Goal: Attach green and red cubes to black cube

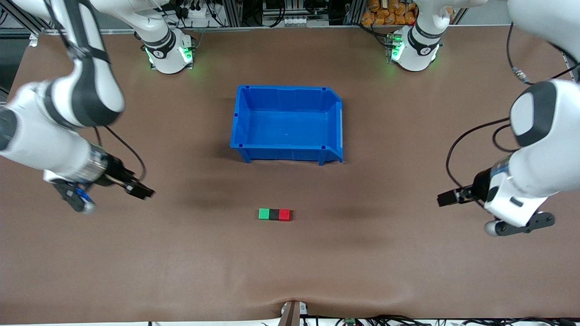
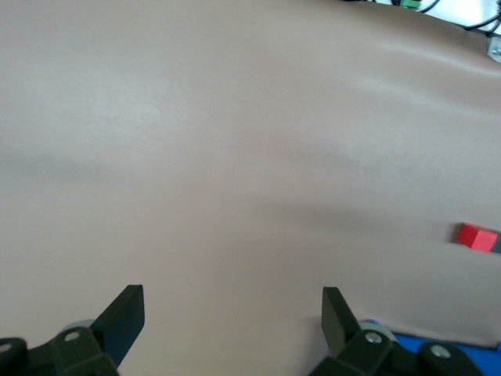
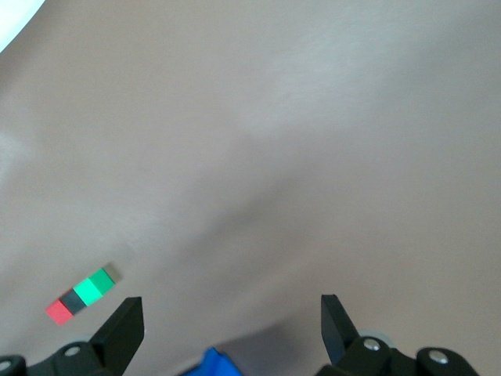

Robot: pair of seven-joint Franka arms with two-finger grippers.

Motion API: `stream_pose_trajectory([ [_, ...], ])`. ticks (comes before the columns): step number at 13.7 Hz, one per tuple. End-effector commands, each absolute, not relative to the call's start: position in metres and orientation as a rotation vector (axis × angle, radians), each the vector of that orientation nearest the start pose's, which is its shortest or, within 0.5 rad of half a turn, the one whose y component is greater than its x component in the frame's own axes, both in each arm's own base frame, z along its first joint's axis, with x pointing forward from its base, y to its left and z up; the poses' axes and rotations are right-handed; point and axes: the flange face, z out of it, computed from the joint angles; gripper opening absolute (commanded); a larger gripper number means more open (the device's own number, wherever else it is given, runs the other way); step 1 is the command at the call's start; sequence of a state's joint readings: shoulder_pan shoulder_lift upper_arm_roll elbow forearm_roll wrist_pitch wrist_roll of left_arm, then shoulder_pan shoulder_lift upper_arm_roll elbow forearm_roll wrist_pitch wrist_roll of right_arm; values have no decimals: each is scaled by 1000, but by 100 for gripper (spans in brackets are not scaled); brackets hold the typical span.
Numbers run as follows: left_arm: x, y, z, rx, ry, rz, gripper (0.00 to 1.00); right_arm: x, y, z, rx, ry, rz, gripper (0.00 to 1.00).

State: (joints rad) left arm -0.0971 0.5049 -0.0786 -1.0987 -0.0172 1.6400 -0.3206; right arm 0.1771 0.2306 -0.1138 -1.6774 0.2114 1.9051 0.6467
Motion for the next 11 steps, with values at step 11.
stream_pose_trajectory([
  [11, 561, -66, 666, -3163, -149, -62, 100, 527, -63, 604, -3125, 266, 91, 100],
])
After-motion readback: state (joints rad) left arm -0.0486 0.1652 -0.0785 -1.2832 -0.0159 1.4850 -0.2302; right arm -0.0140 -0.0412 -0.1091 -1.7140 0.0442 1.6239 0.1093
